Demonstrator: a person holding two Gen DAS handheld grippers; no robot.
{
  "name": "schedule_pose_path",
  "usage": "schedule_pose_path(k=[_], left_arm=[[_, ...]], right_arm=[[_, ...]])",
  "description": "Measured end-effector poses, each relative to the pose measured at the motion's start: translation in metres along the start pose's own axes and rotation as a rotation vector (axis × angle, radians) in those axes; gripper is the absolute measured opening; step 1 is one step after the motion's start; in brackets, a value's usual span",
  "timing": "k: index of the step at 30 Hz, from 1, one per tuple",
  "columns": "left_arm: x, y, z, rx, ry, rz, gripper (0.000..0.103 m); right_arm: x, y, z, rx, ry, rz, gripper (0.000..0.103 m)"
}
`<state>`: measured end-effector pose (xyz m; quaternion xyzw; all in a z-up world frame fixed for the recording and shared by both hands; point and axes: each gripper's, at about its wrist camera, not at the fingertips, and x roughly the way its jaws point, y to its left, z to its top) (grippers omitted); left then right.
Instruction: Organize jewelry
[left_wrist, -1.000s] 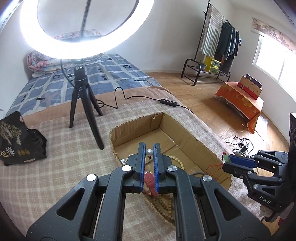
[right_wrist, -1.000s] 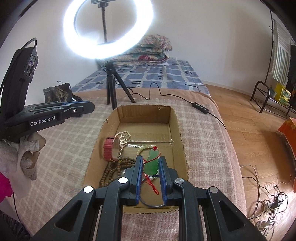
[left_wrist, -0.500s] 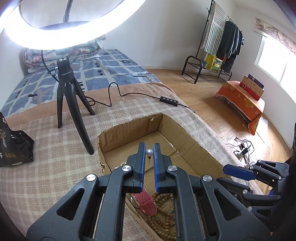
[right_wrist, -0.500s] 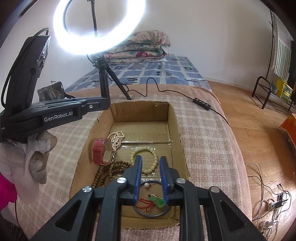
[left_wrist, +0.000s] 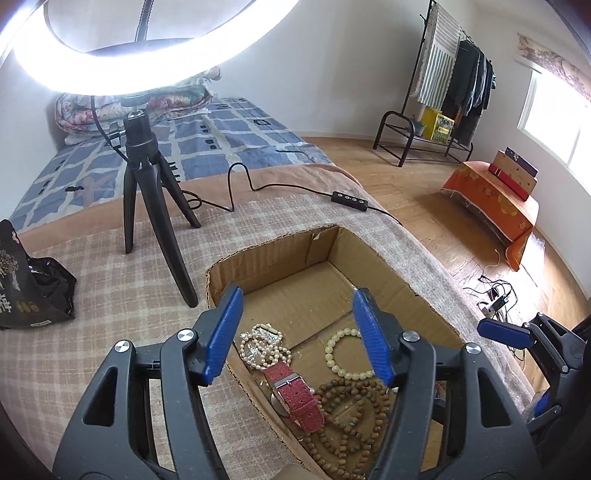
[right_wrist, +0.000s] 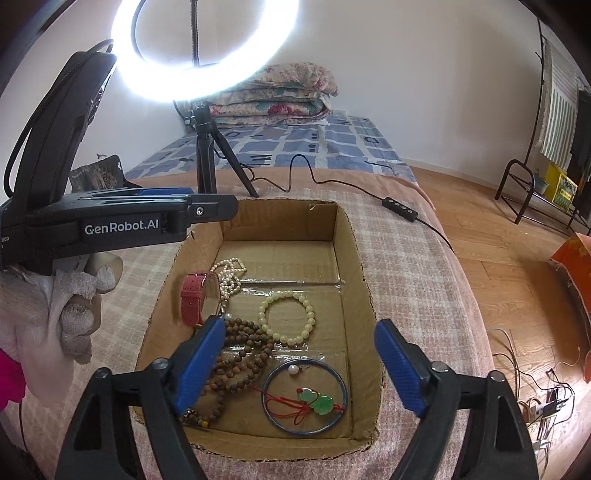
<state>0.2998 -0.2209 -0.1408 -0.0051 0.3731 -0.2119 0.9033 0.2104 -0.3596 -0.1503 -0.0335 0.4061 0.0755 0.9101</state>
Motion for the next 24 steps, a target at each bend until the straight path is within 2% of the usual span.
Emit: schedule_pose_path(k=[6, 17, 24], left_arm=[[-0.006, 0.002, -0.001, 0.003, -0.006, 0.015, 0.068], [-0.040, 0.006, 0.000, -0.001, -0.029, 0.038, 0.068], [-0.081, 0.003, 0.001, 0.016, -0.065, 0.052, 0.068]], right_arm=[[-0.001, -0.003, 0.000, 0.030, -0.002, -0.028, 0.100], [-0.027, 0.000, 0.001, 0.049, -0.019, -0.058, 0.101], [-0.058, 0.008, 0.004, 0.048, -0.049, -0.070, 0.102]])
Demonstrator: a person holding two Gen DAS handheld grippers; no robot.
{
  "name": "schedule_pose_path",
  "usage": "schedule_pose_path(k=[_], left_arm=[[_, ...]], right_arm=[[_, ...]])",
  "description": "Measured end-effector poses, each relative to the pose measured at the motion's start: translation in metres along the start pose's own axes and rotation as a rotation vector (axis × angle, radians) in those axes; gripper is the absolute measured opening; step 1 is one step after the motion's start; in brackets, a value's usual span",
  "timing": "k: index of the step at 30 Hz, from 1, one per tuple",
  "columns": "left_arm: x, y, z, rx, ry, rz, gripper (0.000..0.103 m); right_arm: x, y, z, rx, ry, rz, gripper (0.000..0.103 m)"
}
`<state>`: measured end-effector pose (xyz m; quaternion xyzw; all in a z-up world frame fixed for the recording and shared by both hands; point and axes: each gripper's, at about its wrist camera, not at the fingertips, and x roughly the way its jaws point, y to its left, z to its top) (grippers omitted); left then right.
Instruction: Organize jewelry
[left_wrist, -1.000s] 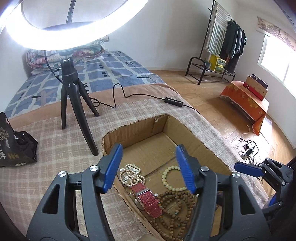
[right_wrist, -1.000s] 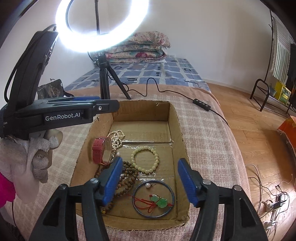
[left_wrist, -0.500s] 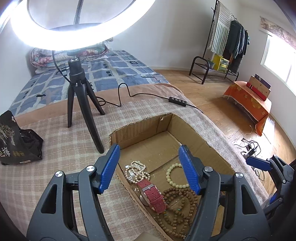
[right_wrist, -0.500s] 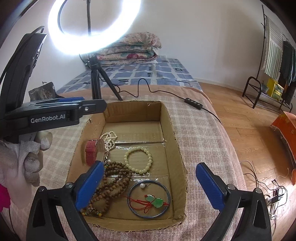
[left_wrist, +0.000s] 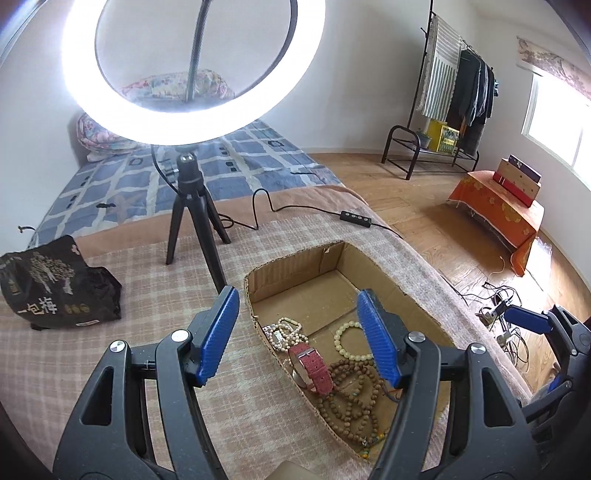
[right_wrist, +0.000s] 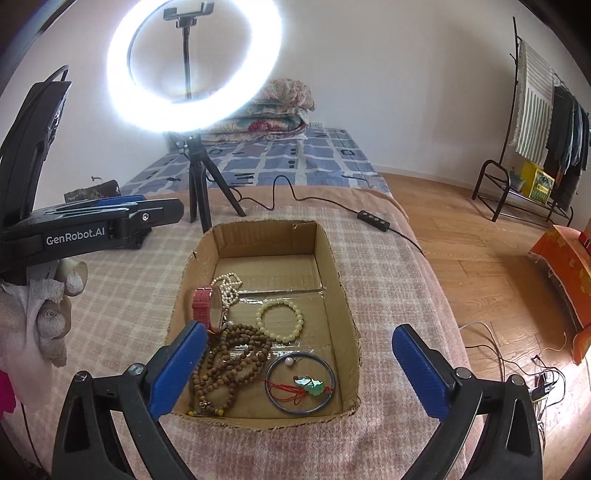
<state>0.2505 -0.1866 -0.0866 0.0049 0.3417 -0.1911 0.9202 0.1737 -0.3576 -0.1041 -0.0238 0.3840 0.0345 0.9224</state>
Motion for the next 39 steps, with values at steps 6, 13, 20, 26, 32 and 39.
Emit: schedule_pose_path(k=[6, 13, 20, 26, 32, 39], left_arm=[[-0.043, 0.005, 0.001, 0.011, -0.035, 0.019, 0.077], [-0.093, 0.010, -0.006, 0.025, -0.073, 0.045, 0.079], [-0.143, 0.014, -0.018, 0.031, -0.112, 0.080, 0.091], [-0.174, 0.011, -0.033, 0.043, -0.121, 0.093, 0.091], [-0.188, 0.005, -0.056, 0.060, -0.101, 0.092, 0.092], [-0.189, 0.001, -0.073, 0.068, -0.080, 0.116, 0.092]], right_arm=[[-0.029, 0.011, 0.006, -0.003, -0.017, -0.025, 0.103], [-0.066, 0.031, 0.010, -0.031, -0.056, -0.060, 0.103], [-0.095, 0.044, 0.014, -0.023, -0.096, -0.072, 0.103], [-0.112, 0.054, 0.008, 0.005, -0.114, -0.060, 0.103], [-0.121, 0.059, -0.001, 0.012, -0.132, -0.069, 0.103], [-0.124, 0.056, -0.007, 0.033, -0.155, -0.083, 0.103]])
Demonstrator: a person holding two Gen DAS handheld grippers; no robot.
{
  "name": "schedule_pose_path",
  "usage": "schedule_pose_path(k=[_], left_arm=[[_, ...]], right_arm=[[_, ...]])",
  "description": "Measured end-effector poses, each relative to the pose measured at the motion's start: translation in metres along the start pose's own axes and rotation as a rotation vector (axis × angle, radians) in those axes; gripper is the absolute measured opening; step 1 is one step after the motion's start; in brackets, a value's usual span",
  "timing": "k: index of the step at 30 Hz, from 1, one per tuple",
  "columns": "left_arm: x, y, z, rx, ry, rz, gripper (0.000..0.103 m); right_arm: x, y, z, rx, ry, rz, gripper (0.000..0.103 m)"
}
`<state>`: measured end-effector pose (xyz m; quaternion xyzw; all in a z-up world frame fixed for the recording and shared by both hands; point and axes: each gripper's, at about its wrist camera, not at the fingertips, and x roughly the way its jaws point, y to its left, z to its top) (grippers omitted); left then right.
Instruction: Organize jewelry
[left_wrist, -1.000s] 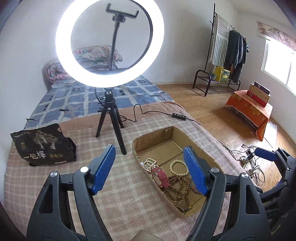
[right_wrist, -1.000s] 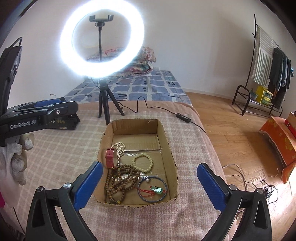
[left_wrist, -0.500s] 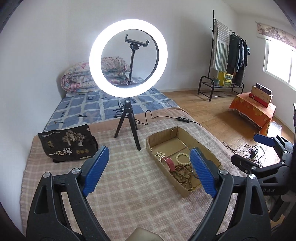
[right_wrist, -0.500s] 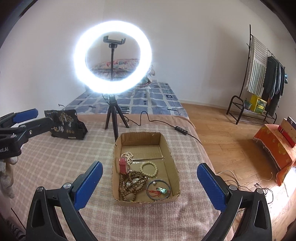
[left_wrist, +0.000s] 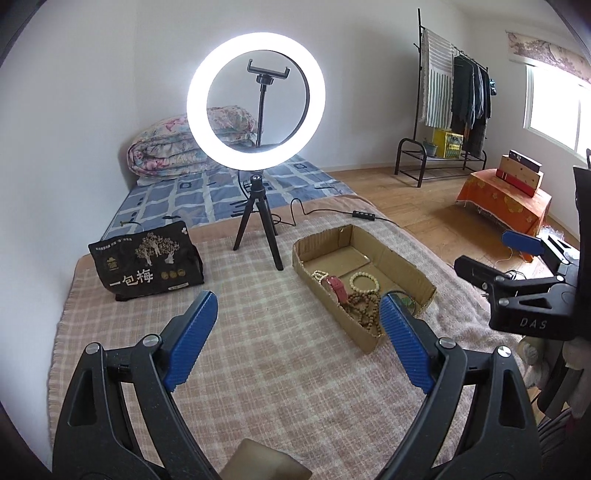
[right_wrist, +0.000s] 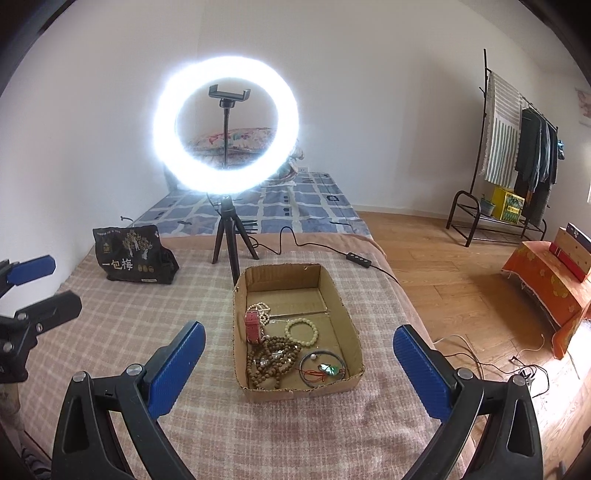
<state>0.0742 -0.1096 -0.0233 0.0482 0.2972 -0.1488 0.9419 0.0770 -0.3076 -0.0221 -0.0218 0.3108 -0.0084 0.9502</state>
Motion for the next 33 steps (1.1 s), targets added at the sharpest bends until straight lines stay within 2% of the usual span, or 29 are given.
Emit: schedule_pose_path(k=[4, 7, 17, 33], left_arm=[[0.001, -0.003, -0.006, 0.011, 0.006, 0.023, 0.092], [0.003, -0.005, -0.009, 0.011, 0.005, 0.025, 0.103], [0.009, -0.008, -0.010, 0.027, 0.007, 0.069, 0.103], [0.011, -0.003, -0.011, 0.012, 0.019, 0.056, 0.103]], right_arm=[[0.001, -0.001, -0.003, 0.002, -0.002, -0.004, 0.103], [0.003, -0.001, -0.005, 0.002, 0.000, -0.002, 0.103], [0.006, -0.004, -0.008, 0.013, 0.006, -0.012, 0.103], [0.010, -0.004, -0.009, 0.016, 0.011, -0.015, 0.103]])
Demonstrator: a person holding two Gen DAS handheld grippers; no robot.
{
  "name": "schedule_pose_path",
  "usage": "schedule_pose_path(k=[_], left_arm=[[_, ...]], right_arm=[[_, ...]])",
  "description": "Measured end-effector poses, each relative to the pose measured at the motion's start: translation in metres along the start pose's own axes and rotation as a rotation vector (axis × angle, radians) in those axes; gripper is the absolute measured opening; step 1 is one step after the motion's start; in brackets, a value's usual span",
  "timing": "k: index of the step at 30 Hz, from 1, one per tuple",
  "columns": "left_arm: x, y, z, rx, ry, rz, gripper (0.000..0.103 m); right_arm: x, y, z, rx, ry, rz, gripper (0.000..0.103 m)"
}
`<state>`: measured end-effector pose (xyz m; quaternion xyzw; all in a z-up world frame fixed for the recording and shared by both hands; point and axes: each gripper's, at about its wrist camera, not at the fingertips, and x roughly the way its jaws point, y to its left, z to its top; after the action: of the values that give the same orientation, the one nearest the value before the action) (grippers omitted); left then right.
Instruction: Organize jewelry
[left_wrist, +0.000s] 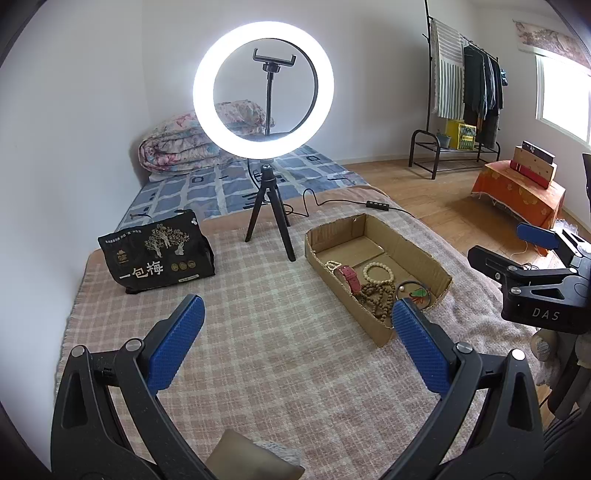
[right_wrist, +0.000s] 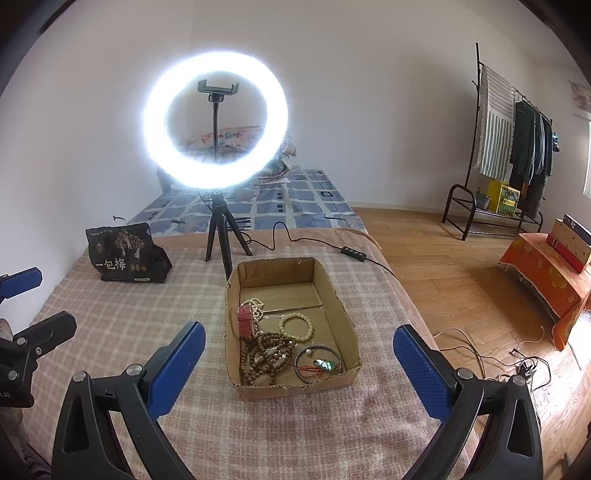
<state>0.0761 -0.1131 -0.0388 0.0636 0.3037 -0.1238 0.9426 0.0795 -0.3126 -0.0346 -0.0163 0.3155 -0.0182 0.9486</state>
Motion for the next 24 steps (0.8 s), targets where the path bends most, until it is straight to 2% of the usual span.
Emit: schedule_pose_path(k=[24], left_arm=[[0.0005, 0.0013, -0.0028, -0.016, 0.012, -0.007, 0.103]], right_arm=[[0.0002, 0.0028, -0.0011, -0.012, 0.007, 0.003, 0.103]])
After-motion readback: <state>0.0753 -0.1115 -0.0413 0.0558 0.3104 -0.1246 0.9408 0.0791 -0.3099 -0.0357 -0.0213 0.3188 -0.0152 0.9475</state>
